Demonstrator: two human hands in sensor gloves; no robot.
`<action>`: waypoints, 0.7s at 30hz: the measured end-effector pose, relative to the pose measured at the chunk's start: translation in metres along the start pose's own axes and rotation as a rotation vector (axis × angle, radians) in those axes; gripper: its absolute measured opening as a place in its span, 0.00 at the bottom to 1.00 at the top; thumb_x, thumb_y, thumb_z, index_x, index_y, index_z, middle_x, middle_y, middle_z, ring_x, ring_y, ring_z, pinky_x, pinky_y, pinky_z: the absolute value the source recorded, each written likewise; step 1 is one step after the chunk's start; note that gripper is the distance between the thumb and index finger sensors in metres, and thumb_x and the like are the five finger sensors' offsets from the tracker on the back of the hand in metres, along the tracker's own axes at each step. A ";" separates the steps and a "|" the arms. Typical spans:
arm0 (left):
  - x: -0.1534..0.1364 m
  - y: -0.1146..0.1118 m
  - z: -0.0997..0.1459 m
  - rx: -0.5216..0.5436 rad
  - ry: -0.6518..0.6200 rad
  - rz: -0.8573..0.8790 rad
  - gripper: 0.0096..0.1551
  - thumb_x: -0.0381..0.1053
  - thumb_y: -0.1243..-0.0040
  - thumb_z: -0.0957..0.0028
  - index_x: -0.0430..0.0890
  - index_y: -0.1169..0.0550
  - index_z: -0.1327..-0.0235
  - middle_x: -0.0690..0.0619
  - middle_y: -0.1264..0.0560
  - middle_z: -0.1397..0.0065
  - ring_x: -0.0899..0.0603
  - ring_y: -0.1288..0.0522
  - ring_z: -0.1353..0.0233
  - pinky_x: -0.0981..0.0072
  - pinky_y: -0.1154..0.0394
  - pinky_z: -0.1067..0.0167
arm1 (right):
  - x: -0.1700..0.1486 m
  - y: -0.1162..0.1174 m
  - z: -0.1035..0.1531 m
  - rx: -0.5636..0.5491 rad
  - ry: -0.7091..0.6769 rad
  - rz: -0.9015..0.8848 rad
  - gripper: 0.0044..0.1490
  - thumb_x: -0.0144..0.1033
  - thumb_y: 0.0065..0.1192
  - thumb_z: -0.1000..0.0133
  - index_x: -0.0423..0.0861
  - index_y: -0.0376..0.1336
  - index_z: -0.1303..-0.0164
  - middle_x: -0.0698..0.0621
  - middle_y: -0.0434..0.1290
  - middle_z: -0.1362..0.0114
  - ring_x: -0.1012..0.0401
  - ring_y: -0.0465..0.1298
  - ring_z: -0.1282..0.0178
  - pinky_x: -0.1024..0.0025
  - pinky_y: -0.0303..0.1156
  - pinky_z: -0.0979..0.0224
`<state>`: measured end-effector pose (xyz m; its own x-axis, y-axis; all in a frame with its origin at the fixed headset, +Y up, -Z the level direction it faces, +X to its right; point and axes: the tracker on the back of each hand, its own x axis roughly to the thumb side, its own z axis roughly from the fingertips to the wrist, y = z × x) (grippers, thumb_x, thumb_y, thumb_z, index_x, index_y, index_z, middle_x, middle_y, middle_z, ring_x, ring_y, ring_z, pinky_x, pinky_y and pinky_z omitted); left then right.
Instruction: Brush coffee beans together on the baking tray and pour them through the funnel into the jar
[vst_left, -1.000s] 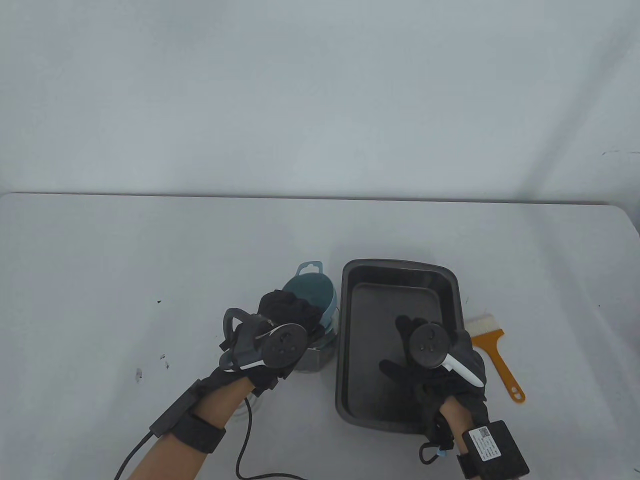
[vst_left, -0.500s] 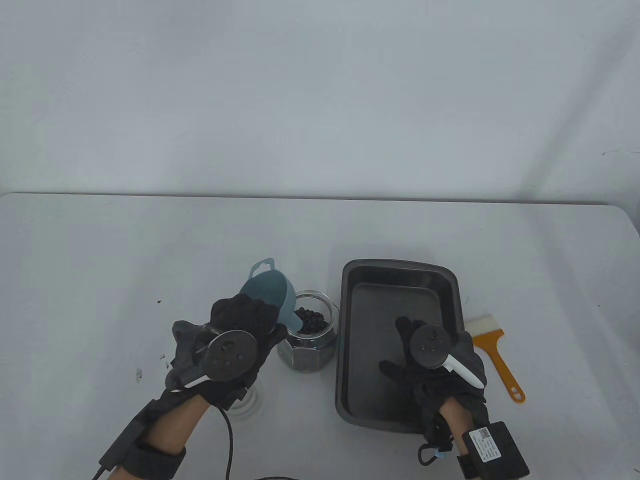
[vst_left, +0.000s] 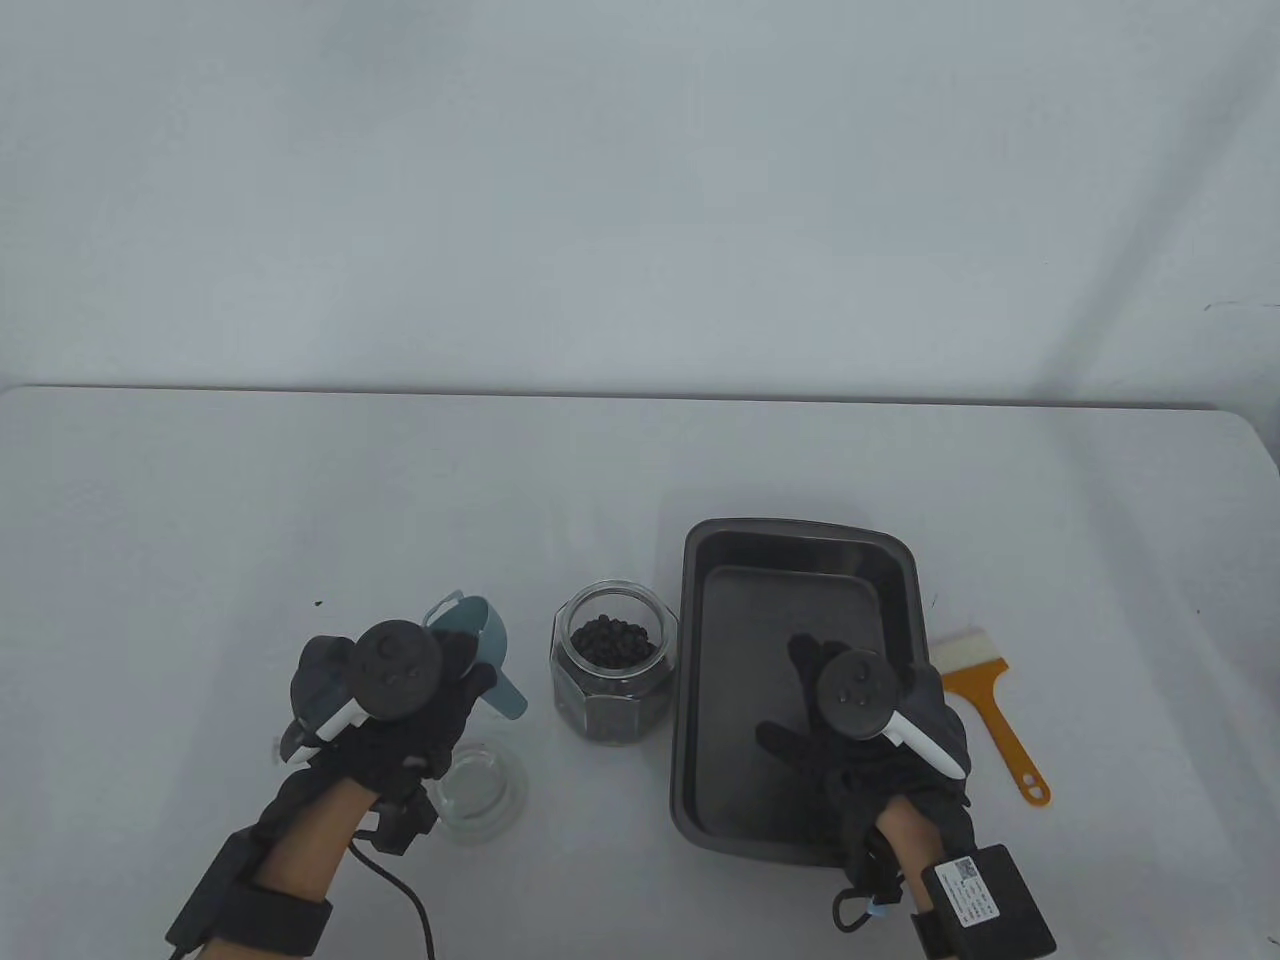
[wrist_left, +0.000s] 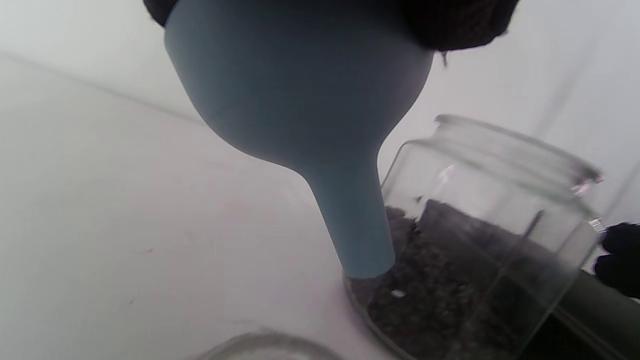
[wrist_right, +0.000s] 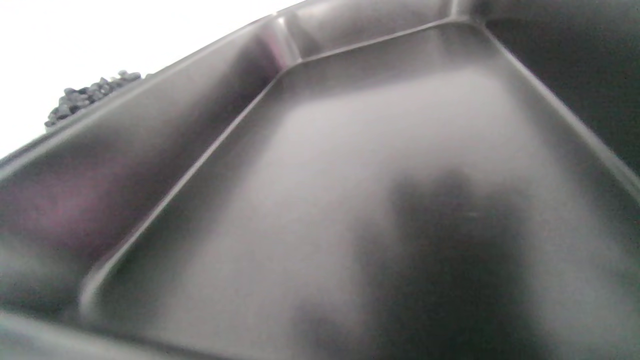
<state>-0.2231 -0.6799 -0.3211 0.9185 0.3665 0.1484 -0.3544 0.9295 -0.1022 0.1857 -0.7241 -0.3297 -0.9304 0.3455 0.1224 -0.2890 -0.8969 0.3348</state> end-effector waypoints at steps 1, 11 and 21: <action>-0.003 -0.004 -0.002 -0.012 0.017 0.011 0.25 0.62 0.52 0.51 0.50 0.23 0.52 0.51 0.22 0.49 0.48 0.24 0.49 0.46 0.33 0.36 | 0.000 0.000 0.000 0.000 0.000 -0.001 0.57 0.66 0.50 0.53 0.56 0.27 0.28 0.34 0.41 0.20 0.34 0.43 0.22 0.31 0.43 0.27; -0.053 -0.032 -0.024 -0.100 0.218 0.327 0.25 0.61 0.54 0.51 0.49 0.23 0.51 0.49 0.22 0.49 0.47 0.24 0.49 0.45 0.34 0.37 | -0.002 0.000 0.000 0.000 0.003 -0.014 0.57 0.66 0.50 0.53 0.56 0.28 0.28 0.34 0.43 0.20 0.34 0.43 0.22 0.31 0.43 0.27; -0.065 -0.039 -0.024 -0.097 0.247 0.314 0.25 0.62 0.53 0.51 0.50 0.23 0.50 0.49 0.22 0.48 0.47 0.25 0.47 0.45 0.35 0.36 | -0.001 0.001 -0.001 0.007 0.002 -0.003 0.57 0.66 0.50 0.53 0.56 0.28 0.28 0.34 0.43 0.20 0.34 0.43 0.22 0.31 0.43 0.27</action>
<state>-0.2652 -0.7414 -0.3503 0.7871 0.5997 -0.1440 -0.6167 0.7617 -0.1988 0.1860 -0.7259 -0.3306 -0.9302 0.3471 0.1194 -0.2899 -0.8942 0.3412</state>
